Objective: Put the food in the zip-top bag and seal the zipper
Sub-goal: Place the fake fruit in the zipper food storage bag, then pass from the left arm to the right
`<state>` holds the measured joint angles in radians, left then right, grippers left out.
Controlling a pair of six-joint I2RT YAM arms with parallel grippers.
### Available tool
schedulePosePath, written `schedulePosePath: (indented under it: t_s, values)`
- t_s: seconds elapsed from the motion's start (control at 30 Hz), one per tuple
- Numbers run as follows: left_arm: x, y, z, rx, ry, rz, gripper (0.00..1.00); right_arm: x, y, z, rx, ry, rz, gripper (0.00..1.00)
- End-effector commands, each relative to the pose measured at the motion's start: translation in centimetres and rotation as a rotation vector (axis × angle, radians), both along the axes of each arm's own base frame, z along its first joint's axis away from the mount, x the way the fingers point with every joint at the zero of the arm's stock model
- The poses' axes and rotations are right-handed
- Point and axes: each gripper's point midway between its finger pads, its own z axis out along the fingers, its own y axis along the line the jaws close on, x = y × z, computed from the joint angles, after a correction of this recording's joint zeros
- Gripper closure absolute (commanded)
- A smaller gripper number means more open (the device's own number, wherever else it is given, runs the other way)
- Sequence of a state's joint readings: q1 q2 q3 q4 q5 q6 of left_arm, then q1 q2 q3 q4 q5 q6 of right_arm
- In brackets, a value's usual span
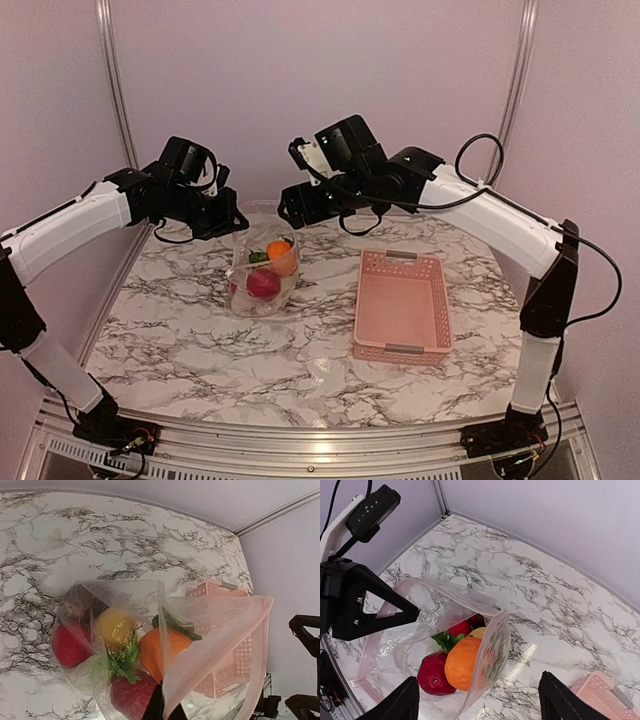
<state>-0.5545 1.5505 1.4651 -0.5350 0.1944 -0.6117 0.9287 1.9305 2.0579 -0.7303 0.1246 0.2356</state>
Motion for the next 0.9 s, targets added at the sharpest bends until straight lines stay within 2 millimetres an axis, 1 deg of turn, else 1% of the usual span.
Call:
schedulePosePath:
  t_s: [0.0, 0.07, 0.17, 0.23, 0.3, 0.33, 0.37, 0.43, 0.5, 0.6, 0.63, 0.67, 0.7, 0.73, 0.77, 0.8, 0.83, 0.87]
  values:
    - [-0.7, -1.4, 1.0, -0.051, -0.021, -0.078, 1.00, -0.9, -0.3, -1.8, -0.035, 0.066, -0.010, 0.23]
    - [-0.8, -2.0, 1.2, -0.064, -0.029, -0.100, 1.00, -0.6, -0.3, -2.7, -0.046, 0.083, -0.029, 0.25]
    - [-1.1, -2.7, 1.5, -0.070, -0.044, -0.130, 1.00, 0.3, -0.7, -4.2, -0.064, 0.136, -0.079, 0.32]
    - [-1.4, -3.0, 1.8, -0.075, -0.056, -0.153, 1.00, 0.8, -1.1, -4.8, -0.063, 0.174, -0.108, 0.36]
    - [-1.5, -3.4, 2.0, -0.079, -0.071, -0.174, 1.00, 1.0, -1.1, -5.3, -0.052, 0.207, -0.110, 0.44]
    - [-1.5, -3.6, 2.1, -0.079, -0.077, -0.183, 0.97, 1.1, -1.1, -5.5, -0.042, 0.226, -0.106, 0.50]
    - [-1.7, -3.8, 2.3, -0.079, -0.086, -0.197, 0.95, 1.1, -1.1, -5.8, -0.034, 0.247, -0.103, 0.61]
    - [-2.0, -4.3, 2.8, -0.058, -0.132, -0.241, 0.88, 1.3, -1.1, -6.4, -0.009, 0.300, -0.098, 0.77]
    - [-2.5, -4.7, 3.8, -0.013, -0.225, -0.286, 0.81, 1.4, -1.4, -6.5, 0.029, 0.356, -0.098, 0.83]
    - [-3.6, -4.5, 6.0, 0.046, -0.403, -0.334, 0.70, 1.2, -2.1, -5.4, 0.093, 0.399, -0.088, 0.91]
    - [-4.3, -4.3, 7.0, 0.047, -0.470, -0.346, 0.66, 1.0, -2.4, -5.1, 0.109, 0.416, -0.083, 0.94]
    - [-5.6, -3.8, 8.6, 0.033, -0.560, -0.363, 0.62, 0.8, -2.9, -5.0, 0.121, 0.429, -0.085, 0.96]
    - [-6.9, -3.6, 8.1, 0.046, -0.621, -0.399, 0.60, 0.7, -3.5, -4.8, 0.134, 0.441, -0.086, 0.97]
    - [-8.2, -3.2, 8.4, 0.040, -0.687, -0.418, 0.59, 0.4, -4.1, -5.2, 0.136, 0.463, -0.087, 0.98]
    - [-9.4, -2.7, 8.3, 0.041, -0.739, -0.436, 0.58, 0.4, -4.4, -5.0, 0.154, 0.475, -0.087, 0.99]
    - [-10.6, -2.2, 8.0, 0.039, -0.780, -0.454, 0.58, 0.1, -4.8, -5.2, 0.164, 0.496, -0.083, 0.99]
    - [-11.7, -1.7, 7.4, 0.036, -0.806, -0.473, 0.57, -0.2, -5.2, -6.0, 0.166, 0.525, -0.087, 1.00]
    - [-12.9, -1.4, 6.8, 0.033, -0.834, -0.506, 0.57, -0.4, -5.4, -6.3, 0.178, 0.545, -0.084, 1.00]
